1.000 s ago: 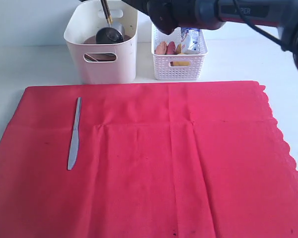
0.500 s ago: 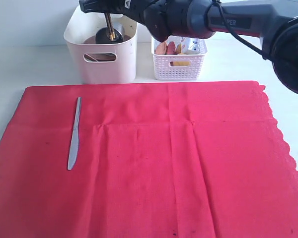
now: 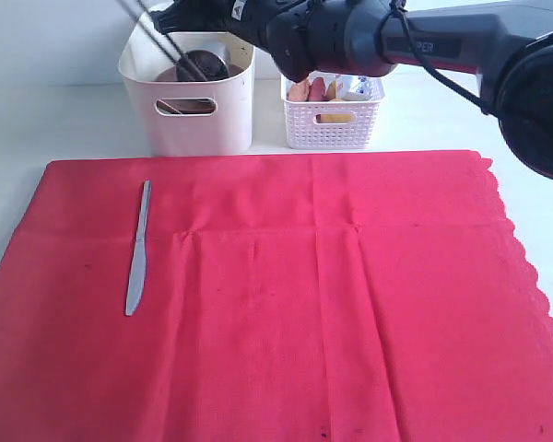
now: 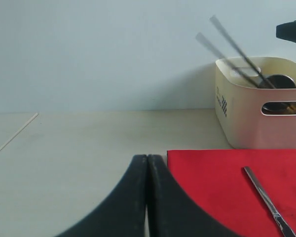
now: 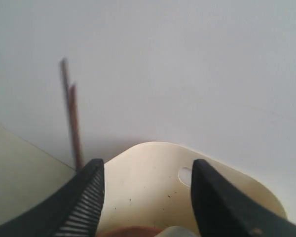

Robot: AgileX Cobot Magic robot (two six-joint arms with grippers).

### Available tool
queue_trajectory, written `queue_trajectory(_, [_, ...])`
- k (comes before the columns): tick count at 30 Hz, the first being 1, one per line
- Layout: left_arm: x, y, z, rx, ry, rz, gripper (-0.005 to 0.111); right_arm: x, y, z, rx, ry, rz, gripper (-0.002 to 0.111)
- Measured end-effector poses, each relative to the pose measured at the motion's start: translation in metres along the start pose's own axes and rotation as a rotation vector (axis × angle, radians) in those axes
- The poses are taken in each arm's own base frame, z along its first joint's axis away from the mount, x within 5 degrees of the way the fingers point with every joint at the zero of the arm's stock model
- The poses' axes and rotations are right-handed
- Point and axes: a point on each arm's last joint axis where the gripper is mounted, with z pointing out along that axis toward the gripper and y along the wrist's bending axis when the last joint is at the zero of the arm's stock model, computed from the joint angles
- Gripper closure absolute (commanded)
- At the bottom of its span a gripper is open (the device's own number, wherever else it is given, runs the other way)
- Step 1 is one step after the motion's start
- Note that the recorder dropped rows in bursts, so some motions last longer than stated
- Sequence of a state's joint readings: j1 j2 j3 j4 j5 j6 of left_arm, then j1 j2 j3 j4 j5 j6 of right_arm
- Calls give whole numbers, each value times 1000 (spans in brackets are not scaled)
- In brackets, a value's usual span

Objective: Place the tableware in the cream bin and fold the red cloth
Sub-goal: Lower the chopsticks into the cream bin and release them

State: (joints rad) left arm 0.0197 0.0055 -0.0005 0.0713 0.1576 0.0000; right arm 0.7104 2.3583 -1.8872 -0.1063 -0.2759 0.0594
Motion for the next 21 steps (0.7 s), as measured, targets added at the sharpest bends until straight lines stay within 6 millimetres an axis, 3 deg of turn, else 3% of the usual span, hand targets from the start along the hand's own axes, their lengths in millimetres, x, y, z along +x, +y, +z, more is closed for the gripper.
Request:
queue_trajectory(14, [0,0,0,0,0,0,107,-1,0,-1,4,8,11,45])
queue_trajectory(21, [0,0,0,0,0,0,107,-30,-3,-16,19,112,22,45])
